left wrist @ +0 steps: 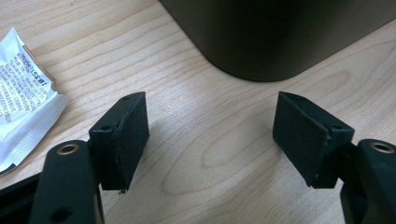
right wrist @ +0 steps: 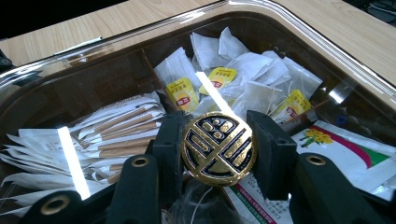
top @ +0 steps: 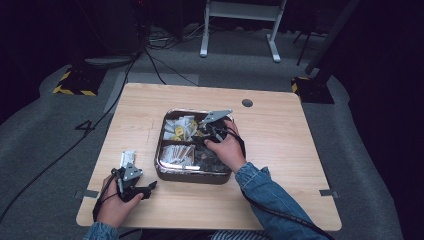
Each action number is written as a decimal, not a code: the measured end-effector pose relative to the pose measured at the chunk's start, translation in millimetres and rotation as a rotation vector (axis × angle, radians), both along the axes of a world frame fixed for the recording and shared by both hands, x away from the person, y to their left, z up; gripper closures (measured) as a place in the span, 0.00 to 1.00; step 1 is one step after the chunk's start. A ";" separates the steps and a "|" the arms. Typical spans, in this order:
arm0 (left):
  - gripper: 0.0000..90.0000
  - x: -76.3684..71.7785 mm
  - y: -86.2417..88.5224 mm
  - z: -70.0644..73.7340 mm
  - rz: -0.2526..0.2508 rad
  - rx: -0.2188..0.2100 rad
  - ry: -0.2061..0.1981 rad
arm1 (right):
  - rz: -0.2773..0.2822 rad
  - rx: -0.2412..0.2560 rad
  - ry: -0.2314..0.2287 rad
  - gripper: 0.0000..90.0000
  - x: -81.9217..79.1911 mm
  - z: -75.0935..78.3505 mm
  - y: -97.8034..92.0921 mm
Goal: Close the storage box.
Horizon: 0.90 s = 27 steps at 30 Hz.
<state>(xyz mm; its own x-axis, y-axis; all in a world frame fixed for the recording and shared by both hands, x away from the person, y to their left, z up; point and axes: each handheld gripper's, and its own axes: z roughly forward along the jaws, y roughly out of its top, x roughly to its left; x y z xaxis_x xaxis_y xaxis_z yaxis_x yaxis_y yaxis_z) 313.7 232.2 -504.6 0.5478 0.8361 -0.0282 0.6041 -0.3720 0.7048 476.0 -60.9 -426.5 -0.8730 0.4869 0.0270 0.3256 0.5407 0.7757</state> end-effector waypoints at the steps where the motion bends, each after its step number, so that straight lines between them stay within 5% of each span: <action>1: 0.30 0.0 0.0 -0.1 0.000 -0.001 -0.001 | -0.001 -0.002 0.000 0.66 0.0 -1.6 1.1; 27: 0.30 0.0 0.0 0.0 0.000 0.000 0.000 | -0.009 -0.024 -0.004 0.66 -0.3 -15.7 10.7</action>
